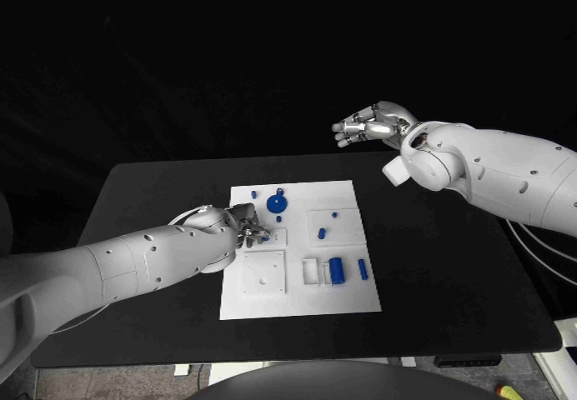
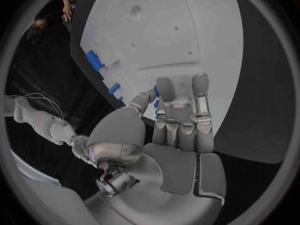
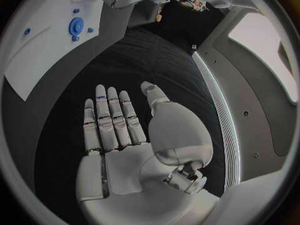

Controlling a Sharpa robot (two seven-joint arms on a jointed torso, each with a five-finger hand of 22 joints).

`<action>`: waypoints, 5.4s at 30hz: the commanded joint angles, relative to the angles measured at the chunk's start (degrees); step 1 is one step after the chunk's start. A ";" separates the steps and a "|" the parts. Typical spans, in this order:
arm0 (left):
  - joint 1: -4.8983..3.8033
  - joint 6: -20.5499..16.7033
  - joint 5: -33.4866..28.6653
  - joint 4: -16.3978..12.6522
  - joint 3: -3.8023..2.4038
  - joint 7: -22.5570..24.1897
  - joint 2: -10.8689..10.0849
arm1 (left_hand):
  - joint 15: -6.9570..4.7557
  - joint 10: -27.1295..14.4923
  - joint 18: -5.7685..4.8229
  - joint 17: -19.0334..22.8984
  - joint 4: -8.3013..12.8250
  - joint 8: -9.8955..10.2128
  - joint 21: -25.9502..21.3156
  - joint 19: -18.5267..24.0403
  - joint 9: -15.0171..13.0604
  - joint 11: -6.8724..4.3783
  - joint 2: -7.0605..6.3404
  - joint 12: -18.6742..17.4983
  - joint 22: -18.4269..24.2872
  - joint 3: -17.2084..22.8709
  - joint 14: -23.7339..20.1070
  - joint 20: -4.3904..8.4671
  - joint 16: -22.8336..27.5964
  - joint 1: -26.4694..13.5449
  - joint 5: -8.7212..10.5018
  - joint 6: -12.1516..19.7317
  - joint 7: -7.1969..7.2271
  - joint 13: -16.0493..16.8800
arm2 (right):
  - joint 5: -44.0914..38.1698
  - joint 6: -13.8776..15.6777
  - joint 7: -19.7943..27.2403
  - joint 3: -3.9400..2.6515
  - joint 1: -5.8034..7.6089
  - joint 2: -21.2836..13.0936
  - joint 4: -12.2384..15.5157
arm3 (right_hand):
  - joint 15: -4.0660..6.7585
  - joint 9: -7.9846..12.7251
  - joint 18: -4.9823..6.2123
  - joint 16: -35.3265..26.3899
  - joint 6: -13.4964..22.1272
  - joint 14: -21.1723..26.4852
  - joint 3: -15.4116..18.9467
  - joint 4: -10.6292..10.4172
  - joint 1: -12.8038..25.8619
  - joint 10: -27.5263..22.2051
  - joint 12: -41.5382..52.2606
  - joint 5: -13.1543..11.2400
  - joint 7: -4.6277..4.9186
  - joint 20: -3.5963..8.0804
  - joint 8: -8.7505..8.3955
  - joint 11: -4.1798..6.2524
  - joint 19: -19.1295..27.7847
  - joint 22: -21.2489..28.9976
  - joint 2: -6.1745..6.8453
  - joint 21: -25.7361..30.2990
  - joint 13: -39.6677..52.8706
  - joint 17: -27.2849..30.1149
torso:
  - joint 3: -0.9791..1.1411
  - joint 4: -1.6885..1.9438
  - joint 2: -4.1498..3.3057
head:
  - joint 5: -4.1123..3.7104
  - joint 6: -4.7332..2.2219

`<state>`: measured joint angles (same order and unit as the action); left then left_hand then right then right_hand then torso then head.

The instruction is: Assemble the parts on the task board

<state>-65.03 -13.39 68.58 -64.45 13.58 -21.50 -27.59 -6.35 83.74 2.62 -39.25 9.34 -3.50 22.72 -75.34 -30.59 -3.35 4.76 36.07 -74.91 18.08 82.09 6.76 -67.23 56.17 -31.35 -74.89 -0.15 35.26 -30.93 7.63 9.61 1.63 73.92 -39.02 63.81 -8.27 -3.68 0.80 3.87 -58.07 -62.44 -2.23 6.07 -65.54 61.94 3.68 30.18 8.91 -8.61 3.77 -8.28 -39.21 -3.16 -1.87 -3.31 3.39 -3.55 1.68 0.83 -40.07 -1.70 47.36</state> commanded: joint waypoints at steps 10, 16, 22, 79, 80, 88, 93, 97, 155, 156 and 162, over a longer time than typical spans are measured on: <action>0.12 1.16 -0.38 0.80 0.03 -0.24 0.45 | -0.25 0.75 -0.11 0.71 -3.38 -0.18 -0.96 -0.52 1.39 -0.91 2.00 -0.35 -0.87 -3.07 -0.16 -0.13 0.55 6.01 17.71 -0.77 0.98 0.61 | -0.32 -0.87 0.34 -0.03 -0.02 -0.04 0.28 | -0.10 0.08 0.00 -0.23 -0.36 -0.40 -0.11 -0.38 0.03 0.45 -0.28 0.10 -0.16 0.11 -0.20 0.08 -0.38 0.00 0.24 0.04 -0.07 0.06 | -0.01 -0.06 -0.04 | -0.12 -0.12; 0.11 1.82 -0.44 1.55 0.02 -0.74 0.63 | -0.31 0.77 -0.32 1.08 -7.12 -0.20 -1.52 -0.74 1.46 -0.94 1.89 -0.55 -0.90 -7.61 -0.16 -0.01 0.78 7.02 24.44 -0.92 1.16 0.65 | -0.32 -0.94 0.29 -0.03 -0.03 -0.01 0.23 | -0.10 0.08 0.00 -0.23 -0.36 -0.40 -0.11 -0.38 0.03 0.45 -0.28 0.10 -0.16 0.11 -0.20 0.08 -0.38 0.00 0.24 0.04 -0.07 0.06 | 0.03 -0.04 -0.04 | -0.20 -0.05; 0.10 2.21 -0.57 1.72 0.01 -0.93 0.36 | -0.36 0.74 -0.48 1.41 -8.16 -0.21 -1.86 -0.86 1.54 -0.97 0.76 -0.67 -0.93 -10.02 -0.19 0.12 1.02 6.99 24.66 -0.93 1.20 0.66 | -0.32 -0.94 0.27 -0.03 -0.05 -0.05 0.20 | -0.10 0.08 0.00 -0.23 -0.36 -0.40 -0.11 -0.38 0.03 0.45 -0.28 0.10 -0.16 0.11 -0.20 0.08 -0.38 0.00 0.24 0.04 -0.07 0.06 | 0.01 -0.01 0.02 | -0.30 0.00; -5.25 -8.01 11.02 2.53 -2.14 19.39 1.51 | 4.17 -13.80 1.88 11.81 5.61 -0.11 -11.98 4.74 25.71 6.67 -5.24 -32.72 -0.99 -6.03 -5.98 -3.49 17.25 21.45 25.32 10.90 -4.73 -31.82 | -0.63 -0.21 0.22 -0.03 -0.19 0.25 -1.66 | -0.20 0.09 0.05 -0.23 0.18 -0.20 0.40 -0.23 -0.11 0.06 -0.28 0.40 0.04 0.02 -0.21 -0.09 -0.08 0.01 0.38 0.05 -0.07 0.06 | -0.03 -0.13 -0.09 | -0.09 -2.45; -5.26 -7.71 11.64 3.18 -2.05 19.42 2.03 | 4.19 -14.52 1.86 11.84 5.40 -0.14 -12.15 4.67 25.92 6.81 -5.49 -32.73 -0.82 -6.33 -5.95 -3.55 17.26 21.00 24.99 10.90 -4.70 -31.82 | -0.64 -0.22 0.22 -0.03 -0.19 0.31 -1.67 | -0.20 0.09 0.05 -0.23 0.18 -0.20 0.40 -0.23 -0.11 0.06 -0.28 0.40 0.04 0.02 -0.21 -0.09 -0.08 0.01 0.38 0.05 -0.07 0.06 | -0.03 -0.16 -0.11 | -0.06 -2.48; -5.06 -5.67 15.63 7.91 -0.43 19.84 5.74 | 4.31 -18.43 1.36 12.47 2.30 -0.14 -16.27 2.21 26.80 7.41 -6.82 -32.70 3.05 -13.27 -5.73 -3.86 17.38 21.41 25.40 12.96 -4.51 -31.79 | -0.74 -0.26 0.22 -0.03 -0.19 0.66 -1.51 | -0.20 0.08 0.06 -0.24 0.21 -0.19 0.40 -0.17 -0.08 0.05 -0.28 0.69 0.06 0.02 -0.21 -0.09 -0.09 0.01 0.41 0.05 -0.07 0.07 | -0.15 -0.42 -0.31 | 0.13 -2.64; -4.28 -5.58 16.75 9.92 -0.12 20.20 7.28 | 4.36 -18.79 0.96 12.75 -1.27 -0.16 -18.41 0.77 26.77 7.44 -7.13 -32.67 5.06 -19.16 -5.54 -3.84 17.29 23.22 26.68 13.69 -4.70 -31.73 | -0.79 -0.18 0.23 -0.03 -0.18 0.66 -1.34 | -0.18 0.09 0.07 -0.23 0.23 -0.21 0.39 -0.14 -0.04 0.05 -0.27 0.82 0.06 0.03 -0.22 -0.10 -0.14 0.01 0.42 0.04 -0.07 0.06 | -0.26 -0.57 -0.47 | 0.23 -2.68; -3.61 -5.63 17.48 11.55 -0.04 20.38 8.32 | 4.32 -18.83 0.89 12.76 -2.14 -0.16 -18.52 0.59 26.78 7.41 -7.21 -32.67 5.32 -20.25 -5.52 -3.83 17.07 23.72 27.89 13.83 -4.65 -31.72 | -0.82 -0.12 0.23 -0.03 -0.18 0.60 -1.17 | -0.18 0.09 0.06 -0.23 0.21 -0.23 0.37 -0.11 -0.03 0.07 -0.27 0.95 0.04 0.02 -0.21 -0.09 -0.11 0.01 0.43 0.05 -0.07 0.06 | -0.28 -0.66 -0.52 | 0.27 -2.65; 0.34 -7.90 15.02 20.07 -0.03 26.36 10.99 | 3.80 -18.06 2.47 12.50 6.26 -0.04 -17.42 -0.75 27.04 6.84 -1.79 -32.80 -0.81 -13.97 -0.55 -3.82 16.80 21.06 26.09 16.43 -4.64 -31.97 | -0.89 0.01 0.11 -0.04 -0.14 0.22 0.46 | -0.14 0.08 0.06 -0.23 0.10 -0.32 0.26 -0.03 0.17 0.18 -0.28 1.42 0.01 0.06 -0.21 -0.04 -0.34 0.00 0.53 0.04 -0.07 0.06 | -0.15 -0.55 -0.44 | -0.57 -1.94; 0.37 -7.79 14.96 20.14 -0.03 26.41 11.03 | 3.79 -18.03 2.48 12.46 6.14 -0.18 -17.46 -0.73 27.00 6.85 -1.58 -32.79 -0.80 -13.89 -0.53 -3.83 16.79 21.00 26.10 15.46 -4.86 -31.97 | -0.89 0.01 0.11 -0.04 -0.14 0.23 0.46 | -0.14 0.08 0.06 -0.23 0.10 -0.32 0.26 -0.03 0.17 0.18 -0.28 1.42 0.01 0.06 -0.21 -0.04 -0.34 0.00 0.53 0.04 -0.07 0.06 | -0.15 -0.56 -0.46 | -0.60 -1.94; 0.62 -7.21 14.75 20.62 -0.03 26.60 11.29 | 3.84 -17.82 2.41 12.27 5.58 -0.07 -17.69 -0.70 27.03 6.84 -0.97 -32.80 -0.73 -13.68 -0.56 -3.86 16.77 20.55 26.22 13.32 -4.99 -31.97 | -0.91 0.02 0.08 -0.04 -0.13 0.23 0.51 | -0.14 0.08 0.06 -0.23 0.10 -0.32 0.26 -0.03 0.17 0.18 -0.28 1.42 0.01 0.06 -0.21 -0.04 -0.34 0.00 0.53 0.04 -0.07 0.06 | -0.19 -0.62 -0.52 | -0.73 -2.05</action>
<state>-64.46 -20.17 84.06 -43.84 13.57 4.12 -16.48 -2.37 66.02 4.46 -26.94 15.20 -3.71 5.19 -75.87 -3.58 3.69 3.69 3.48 -74.92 4.43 81.15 2.97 -50.80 76.96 -5.46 -61.22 -5.21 3.34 -31.42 7.88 9.41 1.62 73.78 -38.80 64.19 -8.27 -3.68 0.80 3.87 -58.07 -62.44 -1.85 5.69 -65.54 61.94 3.68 31.30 8.91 -8.60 3.77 -8.28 -39.21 -3.17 -1.87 -3.31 3.39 -3.55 1.52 0.26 -40.53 -2.37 45.35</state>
